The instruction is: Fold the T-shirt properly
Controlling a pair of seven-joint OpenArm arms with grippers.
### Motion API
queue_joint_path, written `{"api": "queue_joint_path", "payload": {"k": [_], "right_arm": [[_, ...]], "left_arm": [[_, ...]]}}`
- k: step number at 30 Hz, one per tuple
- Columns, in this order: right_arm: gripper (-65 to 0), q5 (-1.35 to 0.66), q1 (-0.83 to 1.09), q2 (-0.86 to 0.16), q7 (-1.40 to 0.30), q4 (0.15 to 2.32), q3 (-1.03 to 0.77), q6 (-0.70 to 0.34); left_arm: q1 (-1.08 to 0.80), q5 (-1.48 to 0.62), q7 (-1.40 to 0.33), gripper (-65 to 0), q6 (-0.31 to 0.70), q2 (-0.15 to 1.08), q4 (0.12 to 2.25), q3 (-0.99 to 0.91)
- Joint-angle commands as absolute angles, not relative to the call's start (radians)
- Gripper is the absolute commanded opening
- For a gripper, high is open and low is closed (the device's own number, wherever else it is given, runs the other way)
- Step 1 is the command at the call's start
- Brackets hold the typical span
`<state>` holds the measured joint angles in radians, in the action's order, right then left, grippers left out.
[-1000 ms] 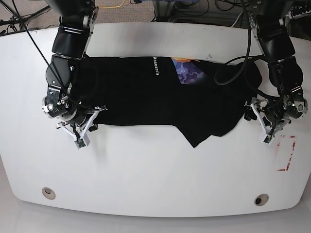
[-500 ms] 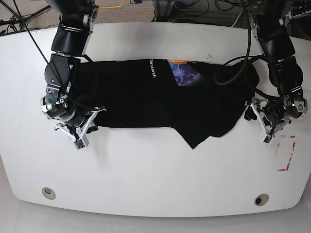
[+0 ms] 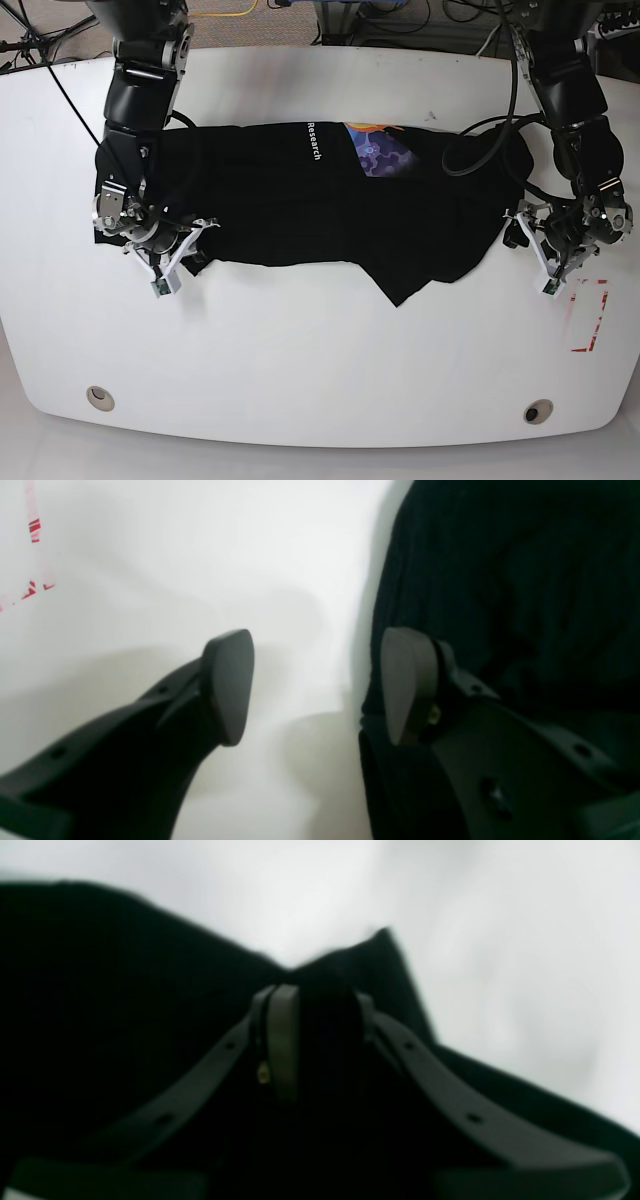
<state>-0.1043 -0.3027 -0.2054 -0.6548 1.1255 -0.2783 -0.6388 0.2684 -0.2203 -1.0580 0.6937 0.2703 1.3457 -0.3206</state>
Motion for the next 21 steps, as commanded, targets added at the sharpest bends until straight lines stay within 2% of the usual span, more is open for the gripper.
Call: {"api": "queue_joint_path", "payload": {"k": [1, 6, 8, 21], "right_arm": [[-44.9, -0.114, -0.352, -0.216, -0.621, 1.124, -0.282, -0.641], [-27.0, -0.113, -0.371, -0.214, -0.621, 1.129, -0.283, -0.638], [-24.6, -0.113, -0.375, -0.214, -0.621, 1.129, -0.282, -0.638], [-37.1, -0.111, -0.449, -0.223, -0.529, 0.947, -0.28, -0.638]], "left_arm": [[0.292, -0.231, -1.043, -27.2, 0.697, 0.285, 1.365, -0.323], [0.292, -0.231, -1.043, -27.2, 0.697, 0.283, 1.363, -0.321], [0.292, -0.229, -1.043, -27.2, 0.697, 0.283, 1.363, -0.321], [0.292, -0.231, -1.043, -27.2, 0.697, 0.283, 1.365, -0.321]]}}
